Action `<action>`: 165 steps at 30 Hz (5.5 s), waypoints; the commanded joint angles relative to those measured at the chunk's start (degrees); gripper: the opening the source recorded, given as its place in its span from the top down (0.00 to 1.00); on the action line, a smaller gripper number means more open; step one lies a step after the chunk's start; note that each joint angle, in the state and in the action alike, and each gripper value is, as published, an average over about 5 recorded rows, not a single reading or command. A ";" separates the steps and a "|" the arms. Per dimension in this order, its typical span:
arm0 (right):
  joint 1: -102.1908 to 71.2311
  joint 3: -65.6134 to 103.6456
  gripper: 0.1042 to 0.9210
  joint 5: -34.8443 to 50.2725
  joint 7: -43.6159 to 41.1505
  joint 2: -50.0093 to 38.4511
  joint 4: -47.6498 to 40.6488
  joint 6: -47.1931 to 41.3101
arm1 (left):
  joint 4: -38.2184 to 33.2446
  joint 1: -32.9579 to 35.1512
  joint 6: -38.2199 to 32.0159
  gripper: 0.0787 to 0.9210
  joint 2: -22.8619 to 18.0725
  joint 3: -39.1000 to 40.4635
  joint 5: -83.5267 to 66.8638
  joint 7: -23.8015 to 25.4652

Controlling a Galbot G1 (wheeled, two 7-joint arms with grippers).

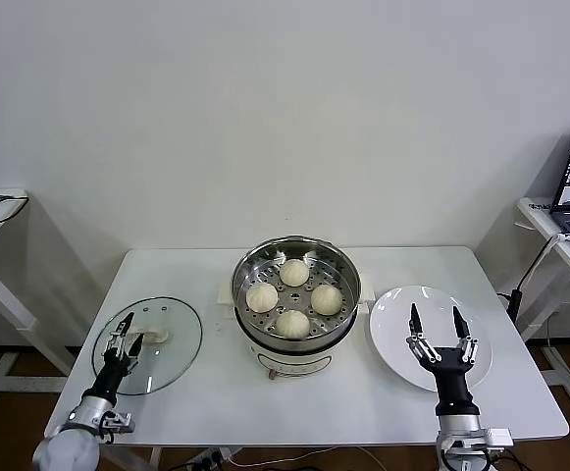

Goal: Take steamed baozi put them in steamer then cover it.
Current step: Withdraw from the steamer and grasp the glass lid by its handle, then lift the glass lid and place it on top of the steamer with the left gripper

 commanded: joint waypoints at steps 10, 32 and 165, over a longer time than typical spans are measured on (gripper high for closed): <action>-0.06 -0.10 0.12 -0.98 -0.07 0.37 -1.12 0.72 | 5.97 -7.15 1.17 0.12 -0.21 0.32 3.92 -0.85; 0.69 -0.36 0.12 -1.91 -0.33 0.23 -3.74 2.77 | 6.47 -6.38 0.48 0.66 -0.80 0.38 4.41 -3.25; 0.01 -0.20 0.12 -8.46 -0.14 5.34 -6.26 5.19 | -18.82 -17.97 54.09 0.87 -5.63 55.53 3.20 29.63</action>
